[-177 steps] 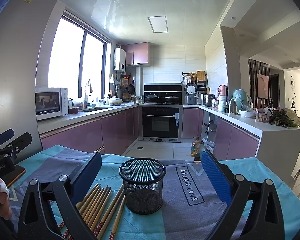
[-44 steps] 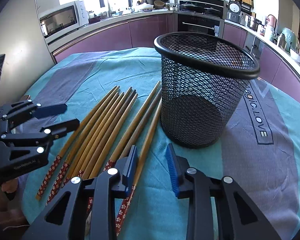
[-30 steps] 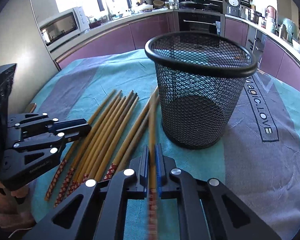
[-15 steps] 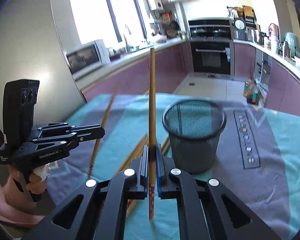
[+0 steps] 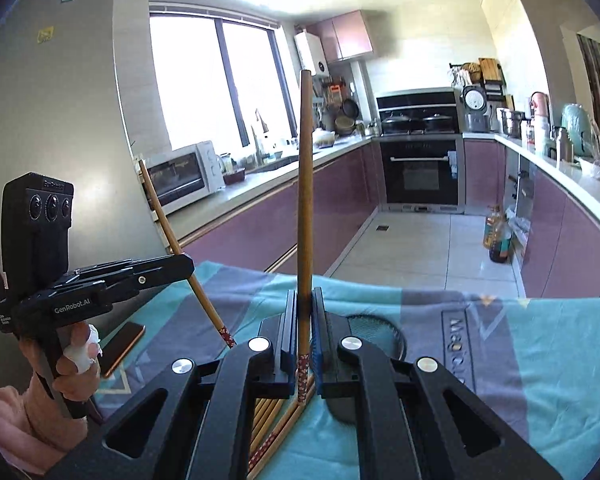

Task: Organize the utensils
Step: 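Lift the chopstick upright with the right tool over the mesh cup while the left tool carries its own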

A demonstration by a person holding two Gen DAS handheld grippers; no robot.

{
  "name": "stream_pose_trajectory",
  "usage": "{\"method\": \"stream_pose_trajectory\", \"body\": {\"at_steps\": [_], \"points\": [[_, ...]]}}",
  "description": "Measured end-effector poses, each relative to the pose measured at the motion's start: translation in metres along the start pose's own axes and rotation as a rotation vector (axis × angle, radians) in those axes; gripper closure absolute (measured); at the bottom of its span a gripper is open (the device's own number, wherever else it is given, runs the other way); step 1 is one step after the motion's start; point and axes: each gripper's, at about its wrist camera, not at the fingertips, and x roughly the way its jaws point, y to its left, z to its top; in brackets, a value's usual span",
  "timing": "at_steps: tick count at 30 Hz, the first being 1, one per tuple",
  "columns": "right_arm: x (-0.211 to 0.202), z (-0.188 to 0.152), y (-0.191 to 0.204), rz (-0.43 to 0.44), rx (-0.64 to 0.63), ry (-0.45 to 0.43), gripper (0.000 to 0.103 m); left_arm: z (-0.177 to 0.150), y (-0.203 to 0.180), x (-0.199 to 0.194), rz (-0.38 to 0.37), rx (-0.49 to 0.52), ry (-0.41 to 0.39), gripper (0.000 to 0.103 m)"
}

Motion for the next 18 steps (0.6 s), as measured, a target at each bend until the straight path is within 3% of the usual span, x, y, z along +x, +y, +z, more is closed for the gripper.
{"method": "stream_pose_trajectory", "body": {"at_steps": [4,8,18], "points": [[0.003,0.015,-0.012,-0.03,0.004,-0.031,0.097,0.029,-0.017,0.003,-0.031,0.005,-0.052,0.095],[0.016,0.017,-0.021,-0.057,0.006,-0.011,0.097,0.044,-0.036,0.018,-0.036,0.025,-0.056,0.095],[0.064,-0.004,-0.031,-0.078,0.005,0.177,0.097,0.006,-0.057,0.098,-0.039,0.058,0.152,0.095]]}}
